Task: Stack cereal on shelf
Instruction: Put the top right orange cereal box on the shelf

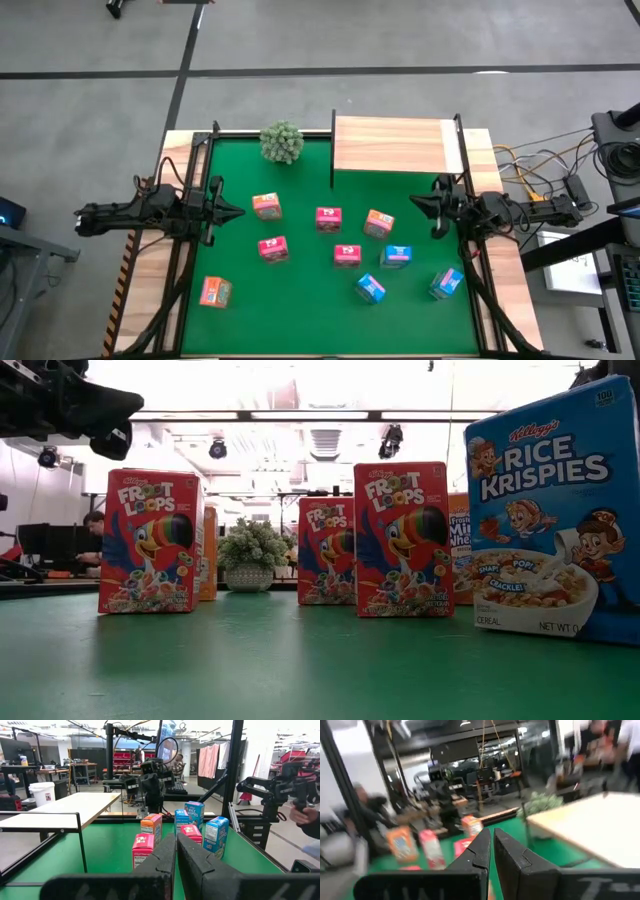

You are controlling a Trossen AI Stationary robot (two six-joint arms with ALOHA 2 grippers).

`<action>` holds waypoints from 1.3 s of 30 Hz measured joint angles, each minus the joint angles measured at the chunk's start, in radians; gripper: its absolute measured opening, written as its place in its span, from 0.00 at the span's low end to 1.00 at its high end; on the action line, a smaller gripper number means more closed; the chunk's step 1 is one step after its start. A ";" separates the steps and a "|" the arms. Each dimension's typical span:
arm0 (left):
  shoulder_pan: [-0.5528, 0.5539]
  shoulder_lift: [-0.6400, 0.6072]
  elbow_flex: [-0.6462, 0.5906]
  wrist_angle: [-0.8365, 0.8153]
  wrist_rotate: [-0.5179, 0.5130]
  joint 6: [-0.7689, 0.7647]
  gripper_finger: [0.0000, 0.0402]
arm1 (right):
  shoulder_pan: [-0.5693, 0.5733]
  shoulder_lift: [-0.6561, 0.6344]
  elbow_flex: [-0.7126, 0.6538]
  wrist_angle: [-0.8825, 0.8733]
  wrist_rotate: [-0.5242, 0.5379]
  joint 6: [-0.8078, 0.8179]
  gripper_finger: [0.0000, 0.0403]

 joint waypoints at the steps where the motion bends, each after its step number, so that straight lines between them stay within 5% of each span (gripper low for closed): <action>1: 0.000 0.000 0.000 0.000 0.000 0.000 0.00 | 0.000 0.000 0.000 0.000 0.000 0.039 0.03; 24: 0.000 0.000 0.000 0.001 -0.001 0.017 0.00 | 0.000 0.000 0.000 0.002 0.000 0.027 0.03; 28: 0.001 0.000 0.000 0.068 -0.103 0.035 0.00 | 0.000 0.005 0.000 0.131 0.041 0.011 0.03; 39: 0.000 0.002 0.000 0.260 -0.103 -0.393 0.00 | 0.000 0.171 0.125 0.230 0.025 -0.103 0.03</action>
